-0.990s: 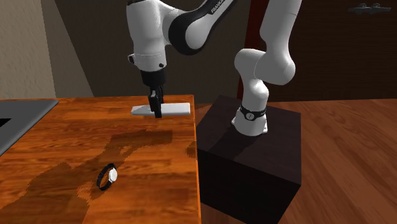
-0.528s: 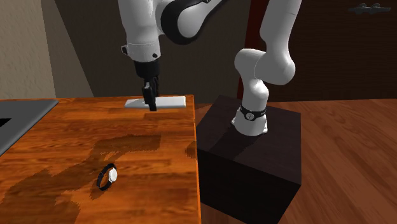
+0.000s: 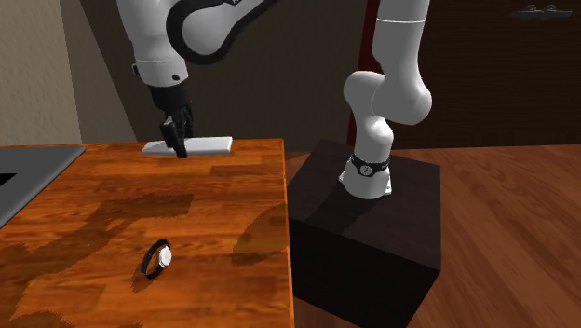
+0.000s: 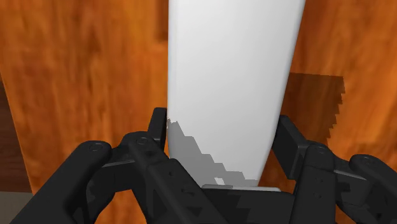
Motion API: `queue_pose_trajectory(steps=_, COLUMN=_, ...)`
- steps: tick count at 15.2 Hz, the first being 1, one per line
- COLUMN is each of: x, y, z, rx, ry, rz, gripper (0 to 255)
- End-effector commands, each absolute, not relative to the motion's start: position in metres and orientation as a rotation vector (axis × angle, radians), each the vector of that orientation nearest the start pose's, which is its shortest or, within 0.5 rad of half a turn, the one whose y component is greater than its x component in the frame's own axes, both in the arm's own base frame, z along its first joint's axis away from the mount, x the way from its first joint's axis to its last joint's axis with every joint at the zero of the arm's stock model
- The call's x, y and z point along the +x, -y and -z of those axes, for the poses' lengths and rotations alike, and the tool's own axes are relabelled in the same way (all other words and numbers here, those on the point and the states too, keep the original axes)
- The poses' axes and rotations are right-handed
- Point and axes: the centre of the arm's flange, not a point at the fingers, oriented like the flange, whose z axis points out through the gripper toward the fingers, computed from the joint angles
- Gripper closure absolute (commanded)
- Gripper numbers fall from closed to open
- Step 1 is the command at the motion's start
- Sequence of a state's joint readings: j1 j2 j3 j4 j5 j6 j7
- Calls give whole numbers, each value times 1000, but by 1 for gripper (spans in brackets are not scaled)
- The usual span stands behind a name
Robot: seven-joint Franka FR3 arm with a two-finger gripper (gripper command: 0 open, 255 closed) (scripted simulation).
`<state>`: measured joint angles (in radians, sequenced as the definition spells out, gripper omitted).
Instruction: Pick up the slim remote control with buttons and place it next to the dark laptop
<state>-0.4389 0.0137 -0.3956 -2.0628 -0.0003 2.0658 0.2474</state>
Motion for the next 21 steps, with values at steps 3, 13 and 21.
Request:
queue_pose_trajectory(steps=3, x=384, y=456, z=-425, rx=-2697, ry=-1617, rz=-17, gripper=255)
queue_pose_trajectory(steps=13, x=421, y=583, z=-426, rx=-2697, ry=-1617, rz=-17, gripper=255)
queue_pose_trajectory(steps=21, x=435, y=634, z=-405, rx=-2697, ry=-1617, rz=-17, gripper=255)
